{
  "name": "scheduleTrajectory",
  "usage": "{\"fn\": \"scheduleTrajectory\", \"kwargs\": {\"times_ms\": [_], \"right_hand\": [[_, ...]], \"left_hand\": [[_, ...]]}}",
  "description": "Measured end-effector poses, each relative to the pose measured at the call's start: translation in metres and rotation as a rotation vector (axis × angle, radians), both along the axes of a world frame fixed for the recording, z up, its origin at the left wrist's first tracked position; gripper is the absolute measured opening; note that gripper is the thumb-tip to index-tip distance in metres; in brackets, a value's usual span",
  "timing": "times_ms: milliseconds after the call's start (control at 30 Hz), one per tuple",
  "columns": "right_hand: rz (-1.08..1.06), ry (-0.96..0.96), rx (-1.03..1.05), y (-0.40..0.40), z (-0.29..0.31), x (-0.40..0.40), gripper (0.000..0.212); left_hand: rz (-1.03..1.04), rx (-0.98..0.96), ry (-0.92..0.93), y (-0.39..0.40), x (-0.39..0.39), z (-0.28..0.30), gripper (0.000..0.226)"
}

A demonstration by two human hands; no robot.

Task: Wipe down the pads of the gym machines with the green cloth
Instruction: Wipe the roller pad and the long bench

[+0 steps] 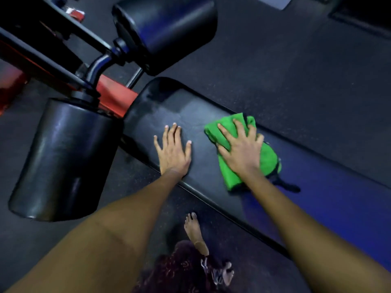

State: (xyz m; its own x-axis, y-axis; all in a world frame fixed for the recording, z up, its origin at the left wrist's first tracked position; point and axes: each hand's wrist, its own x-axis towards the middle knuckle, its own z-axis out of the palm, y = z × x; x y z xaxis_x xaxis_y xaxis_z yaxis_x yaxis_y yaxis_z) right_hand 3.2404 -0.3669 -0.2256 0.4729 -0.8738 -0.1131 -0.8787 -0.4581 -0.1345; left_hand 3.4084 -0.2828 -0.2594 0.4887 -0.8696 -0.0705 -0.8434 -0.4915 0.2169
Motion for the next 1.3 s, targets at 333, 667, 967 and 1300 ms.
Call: {"fn": "scheduleTrajectory", "kwargs": {"times_ms": [333,667,967,1300], "right_hand": [[0.456,0.046,-0.052,0.063,-0.011,-0.082,0.06],[-0.254,0.032,0.056,0.06,0.0,-0.027,0.058],[-0.373,0.002,-0.007,0.075,-0.003,-0.121,0.059],[-0.201,-0.018,-0.016,0.06,-0.009,-0.056,0.053]], "left_hand": [[-0.127,0.023,-0.009,-0.02,-0.031,-0.001,0.082],[-0.362,0.065,-0.031,-0.025,-0.026,0.002,0.08],[-0.332,0.031,-0.003,-0.026,-0.027,0.0,0.08],[-0.33,0.017,-0.008,-0.026,-0.027,-0.001,0.08]]}}
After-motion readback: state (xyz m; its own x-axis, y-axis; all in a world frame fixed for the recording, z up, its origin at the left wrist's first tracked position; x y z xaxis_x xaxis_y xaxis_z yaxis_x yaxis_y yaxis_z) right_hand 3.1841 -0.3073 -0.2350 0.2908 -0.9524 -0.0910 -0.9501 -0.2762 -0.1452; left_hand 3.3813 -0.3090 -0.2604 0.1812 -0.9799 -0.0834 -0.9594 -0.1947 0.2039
